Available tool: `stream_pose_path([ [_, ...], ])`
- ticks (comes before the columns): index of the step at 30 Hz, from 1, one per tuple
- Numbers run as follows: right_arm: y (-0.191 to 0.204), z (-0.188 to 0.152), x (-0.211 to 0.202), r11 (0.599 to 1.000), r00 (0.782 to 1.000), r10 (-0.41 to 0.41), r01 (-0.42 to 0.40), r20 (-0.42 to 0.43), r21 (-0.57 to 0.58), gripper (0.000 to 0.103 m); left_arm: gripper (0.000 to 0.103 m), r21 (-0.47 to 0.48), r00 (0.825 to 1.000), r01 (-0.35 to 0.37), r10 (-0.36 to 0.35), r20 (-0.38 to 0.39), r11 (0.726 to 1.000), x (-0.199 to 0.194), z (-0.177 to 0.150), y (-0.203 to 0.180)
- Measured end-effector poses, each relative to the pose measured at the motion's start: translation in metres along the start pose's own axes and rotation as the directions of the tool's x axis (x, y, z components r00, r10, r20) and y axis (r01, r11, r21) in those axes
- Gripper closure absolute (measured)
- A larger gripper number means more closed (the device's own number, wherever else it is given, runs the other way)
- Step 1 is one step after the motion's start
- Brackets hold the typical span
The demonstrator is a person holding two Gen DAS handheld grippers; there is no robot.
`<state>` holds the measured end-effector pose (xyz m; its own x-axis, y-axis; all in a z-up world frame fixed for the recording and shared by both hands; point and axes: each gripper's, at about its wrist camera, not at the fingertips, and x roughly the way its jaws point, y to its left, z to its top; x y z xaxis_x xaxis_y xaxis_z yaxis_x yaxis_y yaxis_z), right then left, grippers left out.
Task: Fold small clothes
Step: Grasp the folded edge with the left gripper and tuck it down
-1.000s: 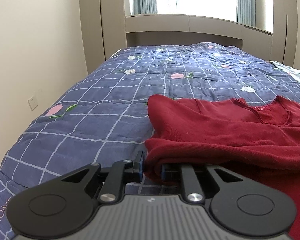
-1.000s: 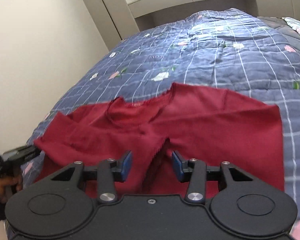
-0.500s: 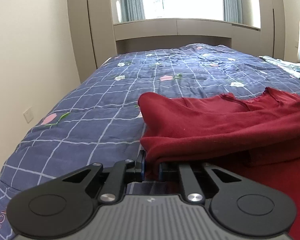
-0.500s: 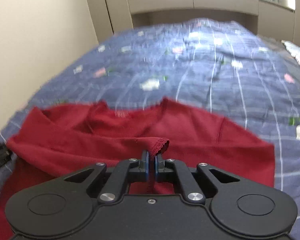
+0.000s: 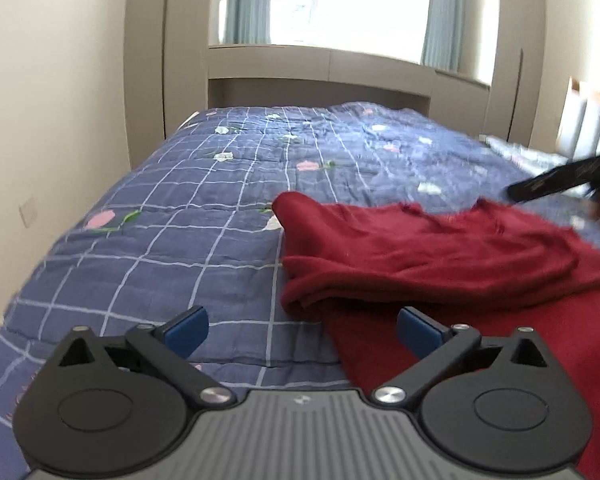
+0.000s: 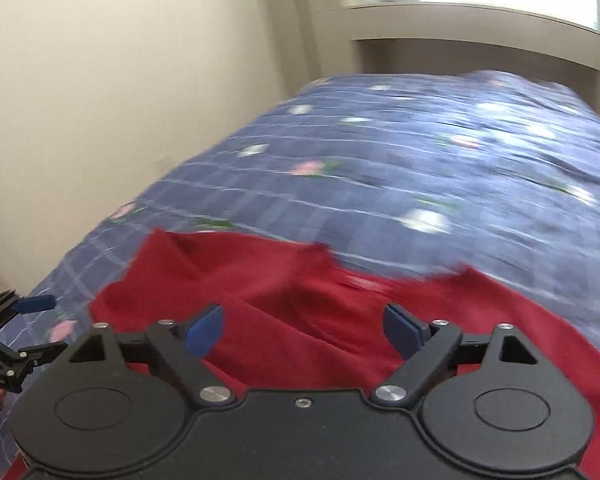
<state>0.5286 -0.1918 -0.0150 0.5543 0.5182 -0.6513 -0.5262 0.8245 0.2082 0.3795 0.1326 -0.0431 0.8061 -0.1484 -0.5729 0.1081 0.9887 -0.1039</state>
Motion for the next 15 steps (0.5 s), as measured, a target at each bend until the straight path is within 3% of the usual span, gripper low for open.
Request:
stream_pose_path([
  [3,0.031,0.020,0.042,0.995,0.995,0.092,-0.093,-0.023,-0.031,0.017,0.000,-0.125,1.000,0.024,-0.023,0.007,0.992,0.007,0.009,0.014],
  [8,0.072,0.052,0.105,0.974,0.971,0.225,-0.227,-0.081,-0.013,0.040,0.004,-0.325,0.996,0.087,-0.093,-0.002,0.942,0.037,0.016,0.036],
  [13,0.101,0.071,0.149,0.953,0.945,0.288,-0.298,-0.157,-0.048,0.044,0.015,-0.427,0.990,0.118,-0.138,-0.016,0.896,0.060,0.010,0.052],
  [15,0.108,0.076,0.157,0.948,0.939,0.299,-0.313,-0.172,-0.060,0.063,0.023,-0.422,0.988,0.132,-0.153,-0.017,0.897,0.064,0.007,0.053],
])
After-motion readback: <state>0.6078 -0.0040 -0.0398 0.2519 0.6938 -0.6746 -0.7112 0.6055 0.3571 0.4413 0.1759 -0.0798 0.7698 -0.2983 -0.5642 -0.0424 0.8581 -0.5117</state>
